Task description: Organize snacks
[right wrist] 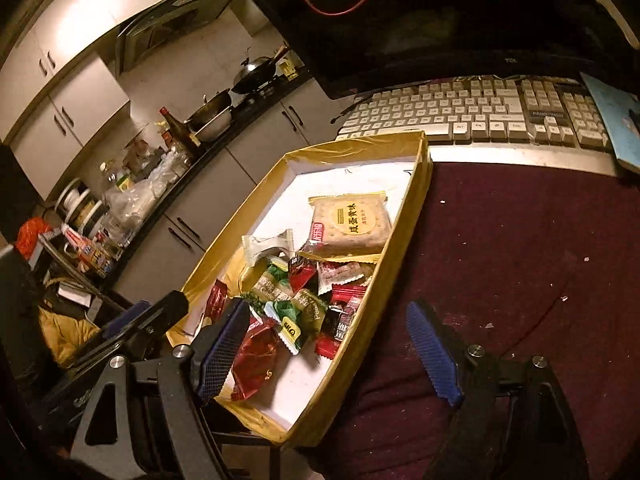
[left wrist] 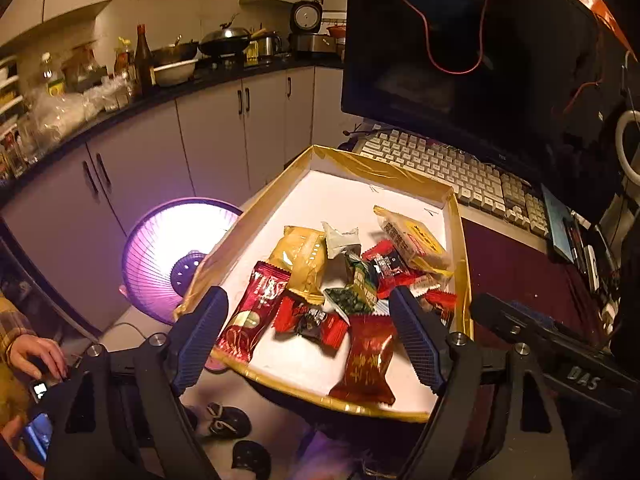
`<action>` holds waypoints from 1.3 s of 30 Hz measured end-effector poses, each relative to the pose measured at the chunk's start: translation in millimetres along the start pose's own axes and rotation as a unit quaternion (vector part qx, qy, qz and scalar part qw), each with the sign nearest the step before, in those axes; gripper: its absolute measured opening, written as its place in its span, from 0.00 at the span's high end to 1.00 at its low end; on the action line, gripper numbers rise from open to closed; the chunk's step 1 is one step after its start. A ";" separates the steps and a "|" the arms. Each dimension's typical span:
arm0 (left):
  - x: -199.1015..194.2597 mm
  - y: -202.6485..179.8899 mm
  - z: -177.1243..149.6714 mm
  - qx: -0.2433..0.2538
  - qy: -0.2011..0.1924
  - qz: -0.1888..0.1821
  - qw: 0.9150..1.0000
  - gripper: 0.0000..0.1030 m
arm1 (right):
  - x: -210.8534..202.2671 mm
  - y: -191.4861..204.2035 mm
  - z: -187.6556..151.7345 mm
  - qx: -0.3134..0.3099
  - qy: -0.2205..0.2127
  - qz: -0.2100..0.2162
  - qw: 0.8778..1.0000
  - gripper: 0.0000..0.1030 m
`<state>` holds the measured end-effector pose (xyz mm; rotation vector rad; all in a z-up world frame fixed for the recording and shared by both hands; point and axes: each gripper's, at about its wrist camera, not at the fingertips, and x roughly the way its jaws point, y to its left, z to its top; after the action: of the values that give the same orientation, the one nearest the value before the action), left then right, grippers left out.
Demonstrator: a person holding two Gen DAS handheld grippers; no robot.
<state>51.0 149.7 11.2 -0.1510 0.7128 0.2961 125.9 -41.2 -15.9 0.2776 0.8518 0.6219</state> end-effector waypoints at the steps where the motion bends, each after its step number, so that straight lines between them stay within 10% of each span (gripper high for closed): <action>1: -3.1 -0.1 -1.4 0.000 -0.003 0.002 1.000 0.19 | -0.9 3.3 -1.4 -0.007 -0.001 -0.006 1.000 0.20; 39: 13.6 18.3 -10.3 -0.016 0.029 0.030 0.999 0.19 | 11.0 26.2 -11.7 -0.047 0.031 -0.063 0.996 0.21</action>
<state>48.5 167.6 -6.2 -0.1687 0.7709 0.3624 111.9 -13.9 -18.0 0.1193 0.8888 0.5534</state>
